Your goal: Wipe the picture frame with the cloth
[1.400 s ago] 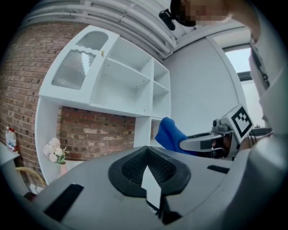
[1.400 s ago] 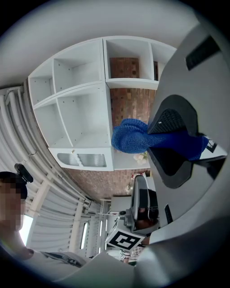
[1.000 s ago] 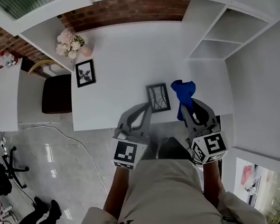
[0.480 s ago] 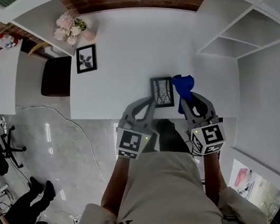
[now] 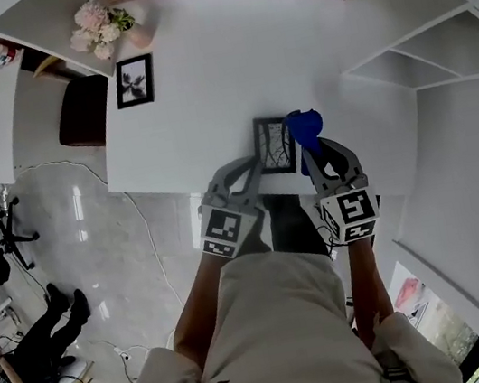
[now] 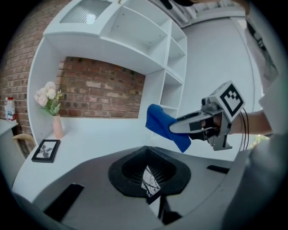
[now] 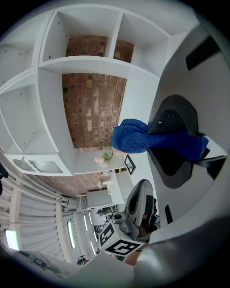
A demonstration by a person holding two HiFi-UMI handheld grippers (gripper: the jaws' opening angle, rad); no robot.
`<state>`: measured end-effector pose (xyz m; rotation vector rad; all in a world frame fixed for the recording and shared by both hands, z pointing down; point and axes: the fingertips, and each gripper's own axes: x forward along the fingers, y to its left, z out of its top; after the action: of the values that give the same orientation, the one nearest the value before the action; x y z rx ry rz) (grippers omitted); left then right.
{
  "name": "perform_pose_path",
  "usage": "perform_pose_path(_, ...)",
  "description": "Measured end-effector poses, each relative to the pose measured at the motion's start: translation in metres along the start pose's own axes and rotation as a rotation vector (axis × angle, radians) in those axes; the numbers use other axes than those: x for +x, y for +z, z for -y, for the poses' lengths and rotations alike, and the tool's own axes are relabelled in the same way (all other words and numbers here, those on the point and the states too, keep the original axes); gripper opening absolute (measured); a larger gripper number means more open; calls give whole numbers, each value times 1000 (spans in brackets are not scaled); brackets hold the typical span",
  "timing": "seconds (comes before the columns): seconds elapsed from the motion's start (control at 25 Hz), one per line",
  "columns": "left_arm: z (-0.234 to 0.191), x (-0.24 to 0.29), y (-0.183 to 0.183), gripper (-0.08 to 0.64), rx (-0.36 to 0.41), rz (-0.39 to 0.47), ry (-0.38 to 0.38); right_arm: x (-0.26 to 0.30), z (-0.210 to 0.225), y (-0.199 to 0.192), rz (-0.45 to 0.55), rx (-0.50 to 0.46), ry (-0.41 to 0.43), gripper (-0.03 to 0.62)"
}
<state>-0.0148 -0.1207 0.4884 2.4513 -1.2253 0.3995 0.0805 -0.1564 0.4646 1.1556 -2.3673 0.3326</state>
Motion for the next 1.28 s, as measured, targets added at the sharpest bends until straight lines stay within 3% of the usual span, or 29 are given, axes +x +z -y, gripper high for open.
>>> perform_pose_path(0.36, 5, 26, -62, 0, -15, -95, -26, 34, -6, -44, -82, 12, 34, 78)
perform_pose_path(0.92, 10, 44, -122, 1, -11, -249, -49, 68, -17, -96, -203, -10, 75, 80)
perform_pose_path(1.28, 13, 50, -144, 2, -18, -332, -55, 96, -29, -102, -242, -53, 122, 79)
